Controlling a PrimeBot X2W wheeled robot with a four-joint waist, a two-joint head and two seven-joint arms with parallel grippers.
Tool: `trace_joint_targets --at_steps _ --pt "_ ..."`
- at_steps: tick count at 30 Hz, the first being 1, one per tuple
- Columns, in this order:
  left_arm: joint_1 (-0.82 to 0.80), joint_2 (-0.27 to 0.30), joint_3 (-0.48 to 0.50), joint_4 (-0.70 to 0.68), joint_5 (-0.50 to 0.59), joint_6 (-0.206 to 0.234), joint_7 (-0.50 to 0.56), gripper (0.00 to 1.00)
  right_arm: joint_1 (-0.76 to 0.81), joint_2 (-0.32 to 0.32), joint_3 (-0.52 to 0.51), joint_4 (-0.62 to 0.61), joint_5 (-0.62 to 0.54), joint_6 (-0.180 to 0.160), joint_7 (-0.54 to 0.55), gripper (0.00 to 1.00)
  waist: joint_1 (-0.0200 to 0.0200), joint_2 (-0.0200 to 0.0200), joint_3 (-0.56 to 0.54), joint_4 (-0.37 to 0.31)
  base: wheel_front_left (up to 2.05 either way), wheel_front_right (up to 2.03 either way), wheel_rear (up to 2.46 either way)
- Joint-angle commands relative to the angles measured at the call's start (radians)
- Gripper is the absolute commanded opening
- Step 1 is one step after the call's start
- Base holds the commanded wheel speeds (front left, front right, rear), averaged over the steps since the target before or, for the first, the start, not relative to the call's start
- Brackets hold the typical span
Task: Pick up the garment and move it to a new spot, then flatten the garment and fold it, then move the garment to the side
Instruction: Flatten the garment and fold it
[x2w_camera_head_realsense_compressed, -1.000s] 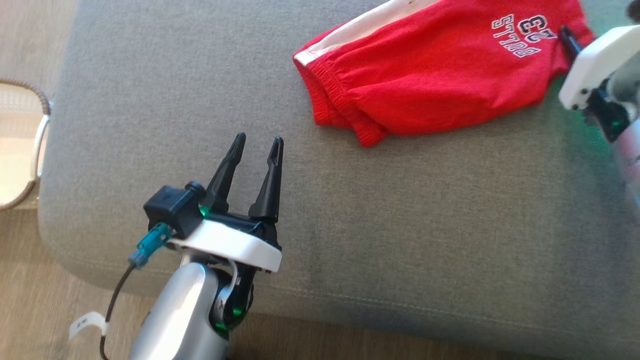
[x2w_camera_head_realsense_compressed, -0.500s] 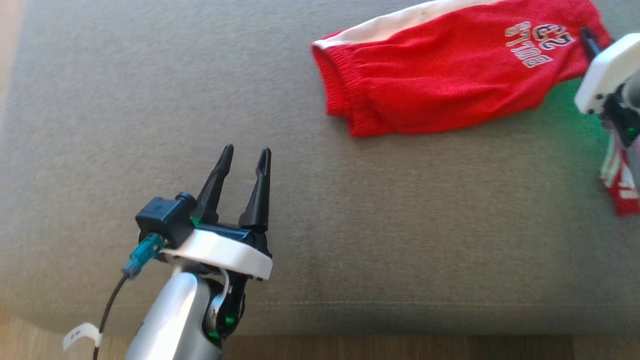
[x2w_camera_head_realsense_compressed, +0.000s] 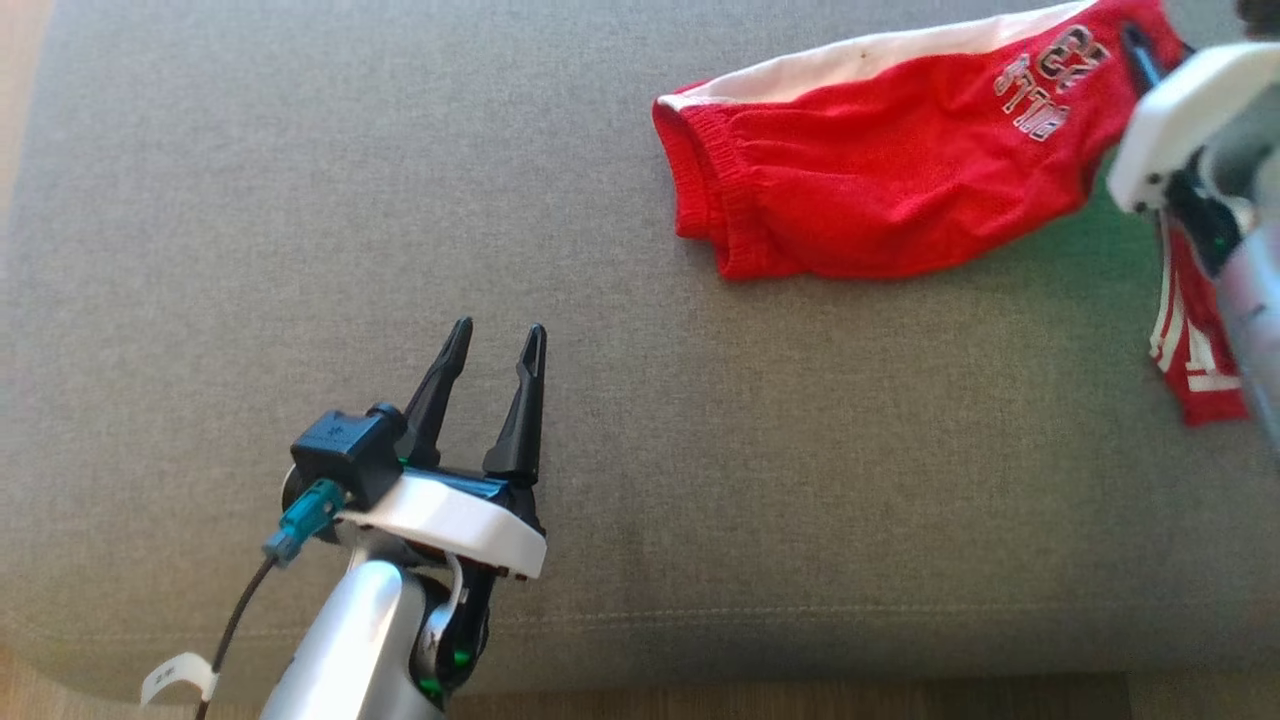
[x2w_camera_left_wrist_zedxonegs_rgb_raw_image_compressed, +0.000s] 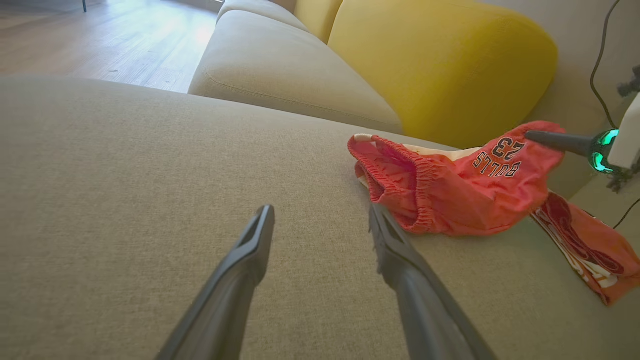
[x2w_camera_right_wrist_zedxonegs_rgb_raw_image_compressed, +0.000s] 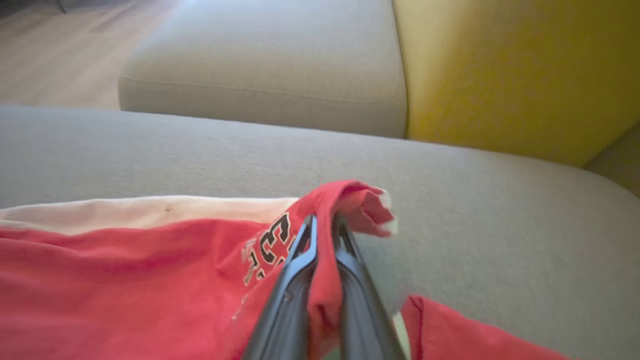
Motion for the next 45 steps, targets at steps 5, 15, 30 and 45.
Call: trace_joint_targets --at_steps 5,15,30,45 --pt "0.01 0.005 0.024 -0.023 -0.011 0.005 -0.005 1.0 -0.063 0.087 0.07 -0.061 -0.046 0.0 -0.029 0.0 0.0001 0.0 -0.03 0.022 0.0 0.0 0.0" --pt "0.019 0.005 0.003 -0.026 -0.026 0.009 -0.005 1.0 -0.043 0.219 0.227 -0.132 -0.055 0.0 0.001 0.0 0.0001 0.0 -0.047 0.071 0.0 0.0 0.0" --pt "0.022 0.005 -0.01 -0.039 -0.042 0.014 -0.005 1.0 0.145 0.244 0.514 -0.328 0.136 0.0 0.131 0.45 0.0001 0.0 -0.028 0.079 0.0 0.0 0.0" --pt "0.047 0.005 0.027 -0.091 -0.007 0.046 -0.005 1.0 0.282 0.163 0.361 -0.491 0.252 0.0 -0.054 1.0 0.0001 0.0 -0.063 0.04 0.0 0.0 0.0"
